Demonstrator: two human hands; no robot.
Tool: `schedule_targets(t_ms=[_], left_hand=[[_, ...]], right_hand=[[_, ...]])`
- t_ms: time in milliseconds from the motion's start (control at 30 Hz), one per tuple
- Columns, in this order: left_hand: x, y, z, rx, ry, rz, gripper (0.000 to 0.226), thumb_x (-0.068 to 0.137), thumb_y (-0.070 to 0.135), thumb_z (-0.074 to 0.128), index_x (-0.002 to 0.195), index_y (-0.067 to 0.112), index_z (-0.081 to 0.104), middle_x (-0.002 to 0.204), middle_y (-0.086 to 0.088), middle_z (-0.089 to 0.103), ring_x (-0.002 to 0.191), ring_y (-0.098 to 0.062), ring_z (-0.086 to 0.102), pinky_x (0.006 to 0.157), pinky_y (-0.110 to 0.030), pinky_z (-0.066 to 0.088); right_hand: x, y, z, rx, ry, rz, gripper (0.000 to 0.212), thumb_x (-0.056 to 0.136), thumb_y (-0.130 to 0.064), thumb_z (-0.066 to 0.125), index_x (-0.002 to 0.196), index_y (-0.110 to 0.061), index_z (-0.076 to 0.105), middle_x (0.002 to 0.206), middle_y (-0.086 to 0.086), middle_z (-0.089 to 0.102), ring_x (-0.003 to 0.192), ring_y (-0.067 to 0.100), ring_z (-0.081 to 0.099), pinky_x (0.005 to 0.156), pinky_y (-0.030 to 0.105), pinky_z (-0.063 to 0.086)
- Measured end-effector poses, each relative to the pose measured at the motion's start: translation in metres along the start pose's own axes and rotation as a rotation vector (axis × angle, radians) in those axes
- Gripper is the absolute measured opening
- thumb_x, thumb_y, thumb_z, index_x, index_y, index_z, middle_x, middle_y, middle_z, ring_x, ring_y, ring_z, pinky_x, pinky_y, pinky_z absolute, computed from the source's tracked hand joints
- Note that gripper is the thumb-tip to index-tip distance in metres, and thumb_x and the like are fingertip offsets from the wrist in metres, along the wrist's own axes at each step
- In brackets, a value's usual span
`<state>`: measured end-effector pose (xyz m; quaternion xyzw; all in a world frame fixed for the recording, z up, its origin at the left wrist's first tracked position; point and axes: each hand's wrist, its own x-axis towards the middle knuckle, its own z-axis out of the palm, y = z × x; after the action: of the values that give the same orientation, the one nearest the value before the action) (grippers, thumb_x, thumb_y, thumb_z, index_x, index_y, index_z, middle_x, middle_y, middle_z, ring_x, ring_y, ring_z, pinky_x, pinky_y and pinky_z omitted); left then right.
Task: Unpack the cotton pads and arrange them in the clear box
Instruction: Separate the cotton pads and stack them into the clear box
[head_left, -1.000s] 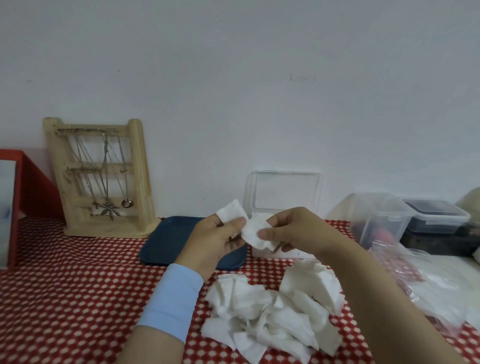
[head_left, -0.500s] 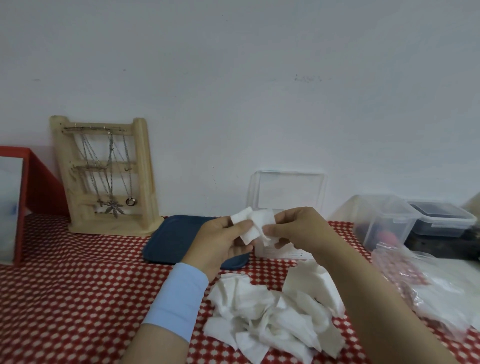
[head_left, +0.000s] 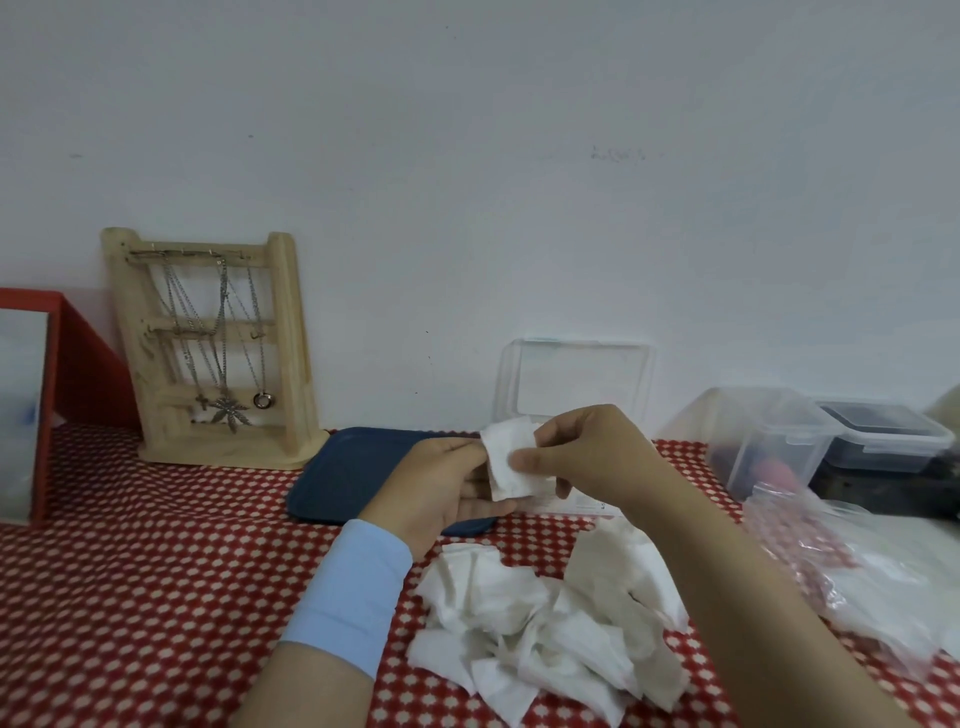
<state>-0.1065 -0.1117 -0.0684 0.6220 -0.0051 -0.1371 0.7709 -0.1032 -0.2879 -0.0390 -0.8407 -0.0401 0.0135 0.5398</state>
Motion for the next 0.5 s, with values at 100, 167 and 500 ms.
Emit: schedule_targets(t_ms=[100, 167, 500], left_hand=[[-0.0017, 0.0015, 0.0024, -0.030, -0.011, -0.001, 0.022, 0.104, 0.020, 0.056, 0.109, 0.005, 0.071, 0.099, -0.019, 0.078, 0.088, -0.027, 0.078, 0.065, -0.030, 0.062], [-0.0013, 0.0025, 0.0040, -0.069, -0.007, -0.016, 0.028, 0.105, 0.028, 0.053, 0.108, 0.005, 0.070, 0.097, -0.017, 0.079, 0.086, -0.027, 0.078, 0.063, -0.031, 0.062], [0.0018, -0.0049, -0.0015, 0.188, -0.071, 0.068, 0.031, 0.088, -0.005, 0.072, 0.113, 0.012, 0.069, 0.104, -0.003, 0.080, 0.098, -0.017, 0.076, 0.081, -0.027, 0.061]], right_hand=[[0.0023, 0.0031, 0.0024, -0.004, 0.038, 0.013, 0.022, 0.075, -0.019, 0.089, 0.072, -0.010, 0.069, 0.049, -0.012, 0.058, 0.040, 0.005, 0.050, 0.041, 0.011, 0.038], [0.0038, 0.0048, 0.0038, -0.020, 0.056, 0.021, 0.023, 0.075, -0.020, 0.089, 0.072, -0.012, 0.068, 0.061, -0.009, 0.061, 0.046, 0.005, 0.052, 0.043, 0.011, 0.039], [0.0049, 0.0067, -0.0027, 0.083, -0.108, 0.137, 0.029, 0.085, -0.032, 0.077, 0.109, -0.017, 0.070, 0.093, 0.000, 0.077, 0.069, 0.011, 0.066, 0.061, 0.026, 0.041]])
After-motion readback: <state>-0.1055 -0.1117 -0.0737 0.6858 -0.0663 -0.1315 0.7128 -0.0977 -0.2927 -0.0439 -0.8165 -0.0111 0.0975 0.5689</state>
